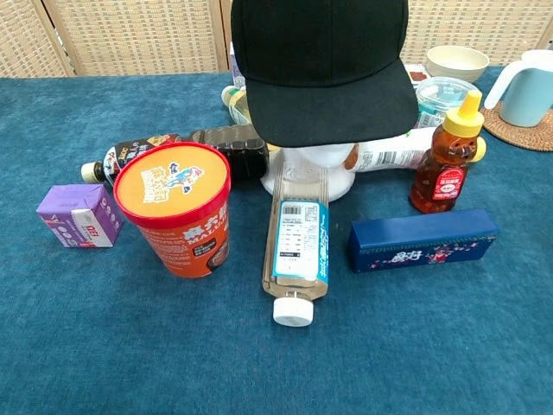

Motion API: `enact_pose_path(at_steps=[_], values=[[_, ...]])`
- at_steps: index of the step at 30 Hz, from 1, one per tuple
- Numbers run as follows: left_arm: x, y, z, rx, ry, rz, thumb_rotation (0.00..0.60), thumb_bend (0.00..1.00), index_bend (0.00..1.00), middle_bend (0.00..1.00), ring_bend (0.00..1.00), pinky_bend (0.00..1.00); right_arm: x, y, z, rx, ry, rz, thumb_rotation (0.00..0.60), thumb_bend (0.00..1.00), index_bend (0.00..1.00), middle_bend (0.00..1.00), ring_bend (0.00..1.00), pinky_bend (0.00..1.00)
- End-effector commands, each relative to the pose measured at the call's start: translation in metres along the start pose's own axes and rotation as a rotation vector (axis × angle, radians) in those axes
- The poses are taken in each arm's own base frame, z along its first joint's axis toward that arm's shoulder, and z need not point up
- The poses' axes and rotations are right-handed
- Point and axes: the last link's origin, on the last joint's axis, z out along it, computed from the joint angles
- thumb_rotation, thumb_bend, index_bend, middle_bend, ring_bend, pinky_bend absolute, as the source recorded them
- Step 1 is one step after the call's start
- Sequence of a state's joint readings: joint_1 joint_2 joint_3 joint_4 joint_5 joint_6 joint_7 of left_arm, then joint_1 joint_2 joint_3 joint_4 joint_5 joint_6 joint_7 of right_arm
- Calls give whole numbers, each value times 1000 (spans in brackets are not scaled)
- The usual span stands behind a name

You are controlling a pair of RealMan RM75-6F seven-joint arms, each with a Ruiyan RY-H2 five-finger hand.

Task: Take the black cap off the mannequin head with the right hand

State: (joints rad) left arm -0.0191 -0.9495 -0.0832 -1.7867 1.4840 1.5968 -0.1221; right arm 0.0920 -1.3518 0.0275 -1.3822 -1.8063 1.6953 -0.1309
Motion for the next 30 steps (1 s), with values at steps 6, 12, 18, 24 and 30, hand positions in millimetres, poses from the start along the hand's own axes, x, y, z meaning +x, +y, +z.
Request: enact_pose_path(at_steps=[6, 12, 18, 24, 30], values=[[0, 0, 0, 1, -8, -4, 600, 131, 0, 0, 0, 0, -26, -52, 28, 195, 88, 12, 600, 0, 129, 178, 144, 247], [1, -1, 2, 7, -7, -8, 600, 132, 0, 0, 0, 0, -31, -75, 51, 278, 98, -2, 600, 0, 132, 192, 161, 268], [0, -2, 4, 16, -14, -9, 600, 131, 0, 0, 0, 0, -28, -86, 62, 322, 123, 3, 600, 0, 157, 216, 180, 284], [-1, -1, 6, 21, -17, -4, 600, 131, 0, 0, 0, 0, -29, -103, 72, 387, 160, 2, 600, 0, 199, 251, 181, 285], [-2, 0, 6, 19, -26, 1, 600, 132, 0, 0, 0, 0, -35, -117, 84, 427, 187, -27, 600, 0, 222, 281, 206, 308]])
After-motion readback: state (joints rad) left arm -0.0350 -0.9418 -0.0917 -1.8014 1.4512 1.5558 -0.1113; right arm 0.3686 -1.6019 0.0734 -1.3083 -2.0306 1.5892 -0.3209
